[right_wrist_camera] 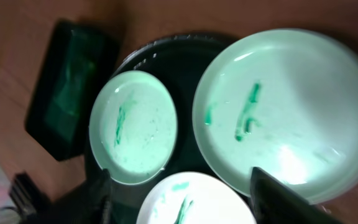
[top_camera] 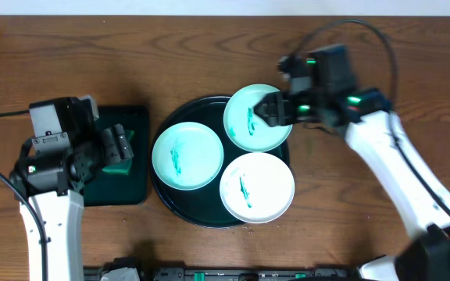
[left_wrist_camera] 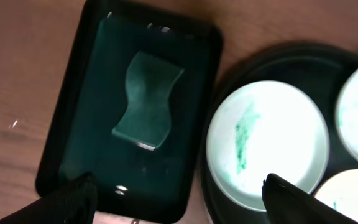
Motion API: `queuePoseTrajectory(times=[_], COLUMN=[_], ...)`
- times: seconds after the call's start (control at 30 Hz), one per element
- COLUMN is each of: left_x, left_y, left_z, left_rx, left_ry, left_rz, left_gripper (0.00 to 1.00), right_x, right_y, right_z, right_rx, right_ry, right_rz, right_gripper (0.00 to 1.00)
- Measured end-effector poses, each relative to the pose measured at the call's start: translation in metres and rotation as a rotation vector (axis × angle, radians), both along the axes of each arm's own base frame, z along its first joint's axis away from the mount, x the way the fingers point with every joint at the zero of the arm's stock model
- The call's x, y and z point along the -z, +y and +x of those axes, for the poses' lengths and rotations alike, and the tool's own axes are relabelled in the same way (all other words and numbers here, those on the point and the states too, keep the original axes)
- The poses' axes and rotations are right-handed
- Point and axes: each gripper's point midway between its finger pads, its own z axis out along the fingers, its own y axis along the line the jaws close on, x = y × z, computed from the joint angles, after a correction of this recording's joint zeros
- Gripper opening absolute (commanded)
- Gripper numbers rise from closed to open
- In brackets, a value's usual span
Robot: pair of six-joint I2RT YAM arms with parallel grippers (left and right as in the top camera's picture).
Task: Clean dirty plates on tray and stack at the side
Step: 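Reach the right gripper to the top plate rim and grasp it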
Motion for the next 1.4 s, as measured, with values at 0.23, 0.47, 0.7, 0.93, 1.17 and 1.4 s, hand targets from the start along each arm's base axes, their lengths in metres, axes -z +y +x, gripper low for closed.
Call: queuePoseTrajectory(times=[0.23, 0.47, 0.7, 0.93, 1.17, 1.4], left_x=[0.012, 0.015, 0.016, 0.016, 0.016, 0.018], left_y=[0.007, 0.008, 0.014, 0.018, 0.018, 0.018], left_z=[0.0, -0.003, -0.004, -0.005, -0.005, -0.005], left_rx=[-0.023, -0.026, -0.066, -0.09, -0.093, -0.093], left_ry=[0.055, 0.075, 0.083, 0.086, 0.086, 0.094], left_rz=[0.005, 0.006, 0.026, 0.037, 0.037, 0.035], left_gripper=[0.85, 0.85, 0.85, 0.85, 0.85, 0.85], right_x=[0.06, 0.114, 0.151, 0.164, 0.172, 0.173], right_y=[0.051, 0.08, 0.092, 0.093, 0.093, 0.094], right_z=[0.004, -0.013, -0.03, -0.033, -0.029, -0.027], right_rx=[0.016, -0.007, -0.011, 0.011, 0.04, 0.049], right_ry=[0.07, 0.154, 0.213, 0.209, 0.209, 0.209], right_rz=[-0.064, -0.128, -0.196, -0.244, -0.253, -0.251], right_gripper=[0.47, 0.4, 0.33, 0.22, 0.11, 0.01])
